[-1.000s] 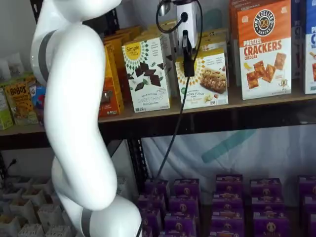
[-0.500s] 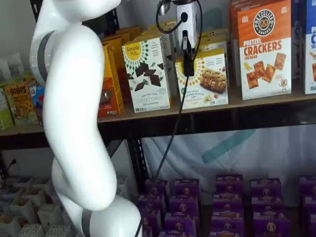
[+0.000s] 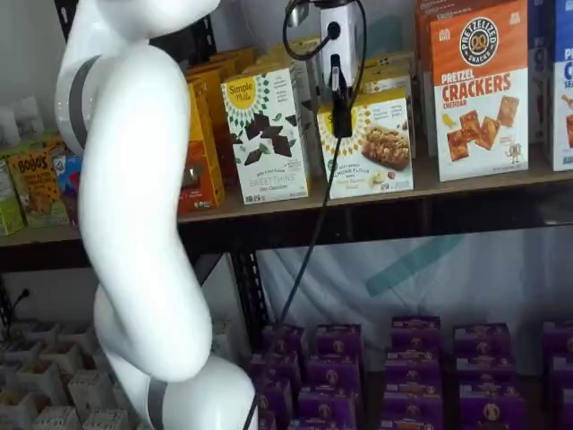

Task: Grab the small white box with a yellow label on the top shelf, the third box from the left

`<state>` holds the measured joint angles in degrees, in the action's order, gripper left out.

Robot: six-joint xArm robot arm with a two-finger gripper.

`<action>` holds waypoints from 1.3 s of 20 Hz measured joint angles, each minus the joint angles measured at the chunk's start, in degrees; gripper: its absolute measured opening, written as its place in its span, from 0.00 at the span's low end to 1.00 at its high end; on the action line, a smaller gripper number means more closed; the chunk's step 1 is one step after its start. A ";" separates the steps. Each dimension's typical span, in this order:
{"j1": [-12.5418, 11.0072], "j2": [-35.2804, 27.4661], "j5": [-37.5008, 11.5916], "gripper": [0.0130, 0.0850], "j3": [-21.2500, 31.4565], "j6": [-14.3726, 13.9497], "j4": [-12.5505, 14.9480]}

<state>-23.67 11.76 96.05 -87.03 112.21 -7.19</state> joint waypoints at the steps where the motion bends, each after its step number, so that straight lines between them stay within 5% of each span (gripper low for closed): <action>1: -0.01 -0.03 0.26 0.39 -0.12 -0.01 -0.08; 14: -0.28 0.32 1.91 0.33 -0.55 0.10 -0.25; 26: -1.27 4.90 8.96 0.33 0.85 0.52 -0.51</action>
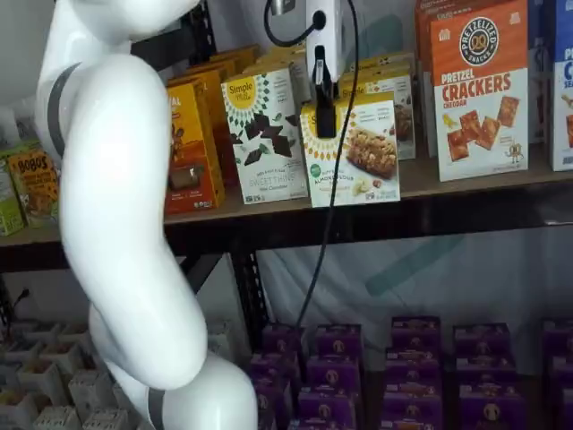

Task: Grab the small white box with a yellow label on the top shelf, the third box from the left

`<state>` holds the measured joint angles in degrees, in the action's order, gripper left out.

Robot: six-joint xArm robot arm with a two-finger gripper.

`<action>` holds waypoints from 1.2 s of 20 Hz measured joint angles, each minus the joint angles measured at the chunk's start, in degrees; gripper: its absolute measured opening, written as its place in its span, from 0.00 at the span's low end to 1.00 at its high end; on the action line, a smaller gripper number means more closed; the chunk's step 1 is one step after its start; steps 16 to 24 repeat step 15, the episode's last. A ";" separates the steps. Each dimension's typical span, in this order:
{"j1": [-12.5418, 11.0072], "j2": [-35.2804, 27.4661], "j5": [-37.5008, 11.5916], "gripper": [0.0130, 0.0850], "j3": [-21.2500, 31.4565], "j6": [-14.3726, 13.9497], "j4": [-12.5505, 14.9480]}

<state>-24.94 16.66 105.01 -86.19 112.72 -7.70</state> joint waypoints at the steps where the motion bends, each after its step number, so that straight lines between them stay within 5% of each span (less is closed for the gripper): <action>1: -0.12 0.62 0.54 0.33 0.35 0.05 -0.11; 15: 1.63 10.93 3.87 0.33 8.71 -1.99 -0.37; 24: 1.63 10.93 3.87 0.33 8.71 -1.99 -0.37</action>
